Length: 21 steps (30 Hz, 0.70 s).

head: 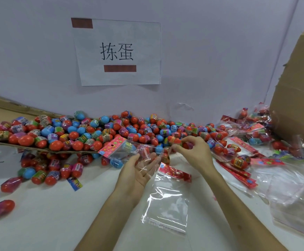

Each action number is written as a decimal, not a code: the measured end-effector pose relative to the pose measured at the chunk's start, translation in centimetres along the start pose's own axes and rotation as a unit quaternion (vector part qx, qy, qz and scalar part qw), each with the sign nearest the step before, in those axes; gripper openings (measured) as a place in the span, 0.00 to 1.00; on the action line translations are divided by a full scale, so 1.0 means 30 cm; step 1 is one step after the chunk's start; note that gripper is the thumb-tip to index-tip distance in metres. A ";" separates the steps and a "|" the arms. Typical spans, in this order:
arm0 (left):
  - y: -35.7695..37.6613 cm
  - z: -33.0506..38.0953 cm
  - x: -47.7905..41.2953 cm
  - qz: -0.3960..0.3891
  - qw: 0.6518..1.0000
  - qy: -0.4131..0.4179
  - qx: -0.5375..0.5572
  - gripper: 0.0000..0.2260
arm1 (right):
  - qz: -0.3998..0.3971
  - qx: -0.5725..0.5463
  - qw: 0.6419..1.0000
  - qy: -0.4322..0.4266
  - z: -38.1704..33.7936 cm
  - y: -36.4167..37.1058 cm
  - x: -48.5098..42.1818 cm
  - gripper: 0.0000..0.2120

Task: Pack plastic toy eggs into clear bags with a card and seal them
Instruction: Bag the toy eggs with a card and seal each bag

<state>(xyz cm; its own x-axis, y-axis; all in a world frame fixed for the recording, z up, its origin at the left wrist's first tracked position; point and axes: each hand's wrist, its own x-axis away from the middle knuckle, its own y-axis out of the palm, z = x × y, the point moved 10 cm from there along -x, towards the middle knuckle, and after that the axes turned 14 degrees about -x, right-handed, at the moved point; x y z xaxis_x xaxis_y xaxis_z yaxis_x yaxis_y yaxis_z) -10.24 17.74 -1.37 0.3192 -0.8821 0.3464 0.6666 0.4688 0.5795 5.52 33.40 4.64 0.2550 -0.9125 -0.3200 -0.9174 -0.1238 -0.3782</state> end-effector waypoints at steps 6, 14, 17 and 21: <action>0.006 0.012 0.009 -0.006 1.000 0.011 0.000 0.14 | -0.024 -0.140 0.981 -0.132 -0.154 -0.002 0.113 0.10; 0.019 0.030 0.011 -0.020 0.997 0.042 -0.053 0.16 | -0.054 -0.012 0.956 -0.288 -0.249 0.088 0.198 0.19; 0.027 0.021 0.018 -0.016 0.995 0.055 -0.076 0.17 | -0.075 -0.001 0.956 -0.283 -0.244 0.124 0.210 0.21; 0.029 0.020 0.020 -0.022 0.995 0.064 -0.072 0.17 | -0.138 -0.062 0.952 -0.267 -0.243 0.171 0.234 0.23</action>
<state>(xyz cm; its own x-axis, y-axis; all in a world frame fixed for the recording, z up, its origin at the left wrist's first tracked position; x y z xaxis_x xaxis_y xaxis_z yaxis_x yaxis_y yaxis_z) -9.87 17.65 -0.22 0.3646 -0.9045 0.2212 0.7689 0.4264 0.4763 0.38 23.50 6.80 0.5802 -0.5147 -0.6312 -0.8134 -0.4055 -0.4170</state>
